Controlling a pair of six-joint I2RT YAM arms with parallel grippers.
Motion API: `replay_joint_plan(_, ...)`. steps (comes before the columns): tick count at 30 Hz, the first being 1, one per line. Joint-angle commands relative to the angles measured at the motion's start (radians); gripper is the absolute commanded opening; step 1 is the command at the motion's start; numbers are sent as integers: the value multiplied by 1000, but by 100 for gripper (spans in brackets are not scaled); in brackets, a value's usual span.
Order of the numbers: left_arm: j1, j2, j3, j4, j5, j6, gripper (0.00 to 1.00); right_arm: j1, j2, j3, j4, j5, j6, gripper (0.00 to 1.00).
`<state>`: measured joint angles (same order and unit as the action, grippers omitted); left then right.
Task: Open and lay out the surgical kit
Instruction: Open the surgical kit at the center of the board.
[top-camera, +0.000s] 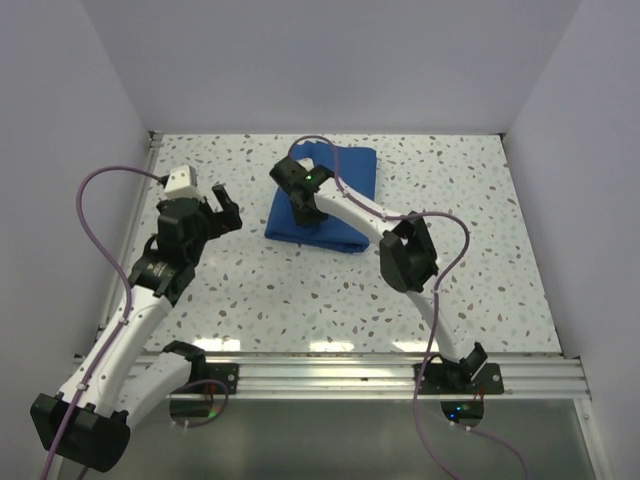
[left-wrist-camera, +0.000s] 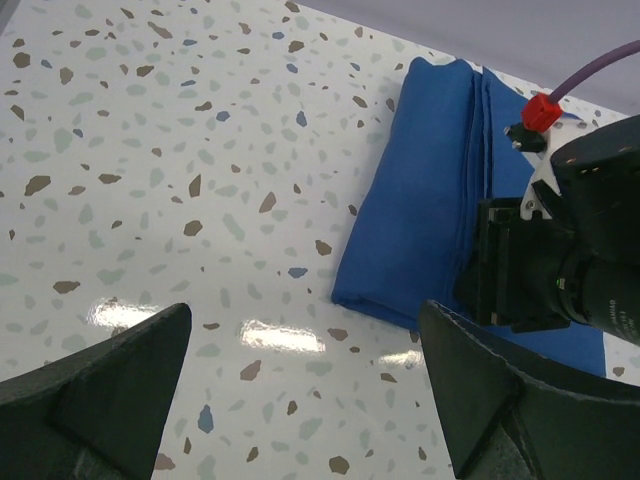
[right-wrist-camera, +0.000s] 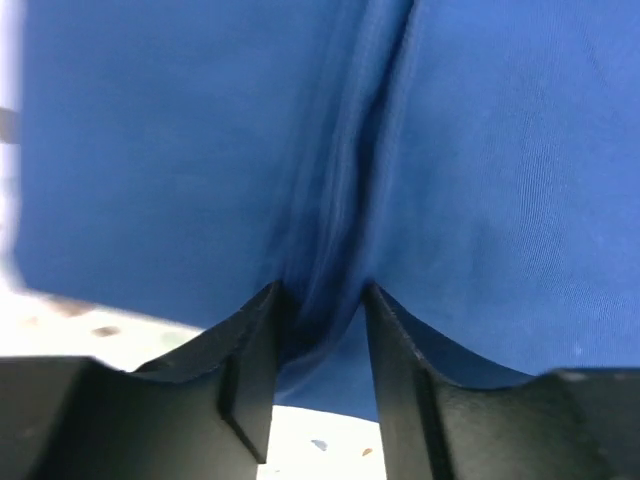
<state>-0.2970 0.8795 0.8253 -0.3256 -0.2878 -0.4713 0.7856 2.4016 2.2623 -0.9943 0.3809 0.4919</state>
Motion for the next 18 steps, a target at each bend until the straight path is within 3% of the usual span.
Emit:
replay_joint_plan(1, -2, -16, -8, 2, 2, -3, 100, -26, -51, -104, -58, 72, -10, 39)
replay_joint_plan(5, -2, -11, -17, 13, 18, -16, 100, -42, -71, -190, -56, 67, -9, 37)
replay_joint_plan(12, -2, -5, -14, 19, 30, -20, 100, -45, -87, -153, -52, 59, -1, 33)
replay_joint_plan(13, -2, -8, -12, 17, 30, -20, 100, -46, -90, -138, -50, 59, -1, 27)
replay_joint_plan(15, -2, -11, -14, 14, 29, -20, 100, -45, -104, -127, -35, 56, -6, 5)
replay_joint_plan(18, -2, -13, -18, 11, 30, -21, 100, -48, -128, -96, -23, 46, -16, 0)
